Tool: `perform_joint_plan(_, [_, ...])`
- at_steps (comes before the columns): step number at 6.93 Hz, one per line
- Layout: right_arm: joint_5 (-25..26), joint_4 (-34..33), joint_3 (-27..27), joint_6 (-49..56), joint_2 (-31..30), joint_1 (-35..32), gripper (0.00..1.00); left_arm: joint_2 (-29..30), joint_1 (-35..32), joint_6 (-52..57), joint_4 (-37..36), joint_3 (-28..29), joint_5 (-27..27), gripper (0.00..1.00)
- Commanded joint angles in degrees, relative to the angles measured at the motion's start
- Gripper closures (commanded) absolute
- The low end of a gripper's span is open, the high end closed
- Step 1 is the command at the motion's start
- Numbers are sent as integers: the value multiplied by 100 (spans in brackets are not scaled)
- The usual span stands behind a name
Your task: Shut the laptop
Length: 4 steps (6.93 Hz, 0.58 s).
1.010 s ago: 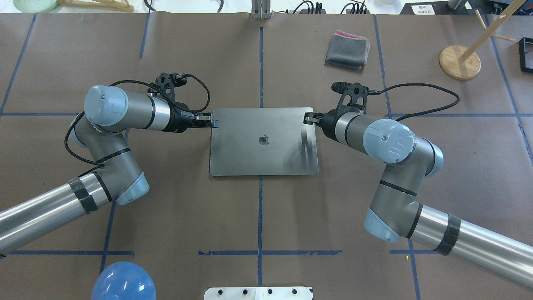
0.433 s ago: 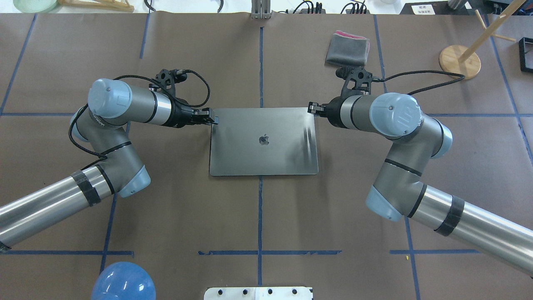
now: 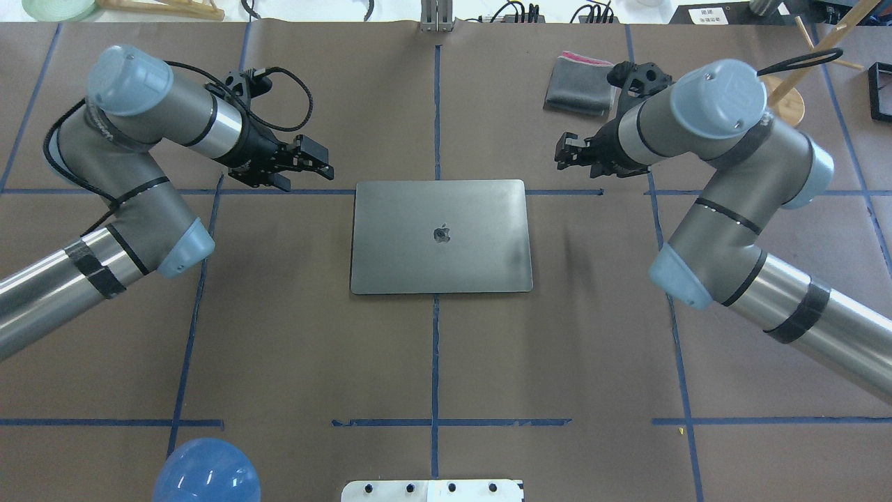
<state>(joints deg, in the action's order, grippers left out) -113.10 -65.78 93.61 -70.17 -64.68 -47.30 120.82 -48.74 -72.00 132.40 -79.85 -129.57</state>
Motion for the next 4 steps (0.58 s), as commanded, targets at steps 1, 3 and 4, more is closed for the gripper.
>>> perform_joint_plan(1, [-476, -1141, 479, 1515, -446, -594, 0, -390, -345, 1381, -1821, -808, -217, 0])
perform_joint_plan(3, [-581, -2504, 1148, 3473, -877, -1234, 0, -637, -1073, 4013, -4159, -1609, -148, 0])
perform_joint_plan(4, [-887, -2718, 1194, 4388, -1149, -1760, 0, -1004, -1581, 5202, -4526, -1682, -147, 0])
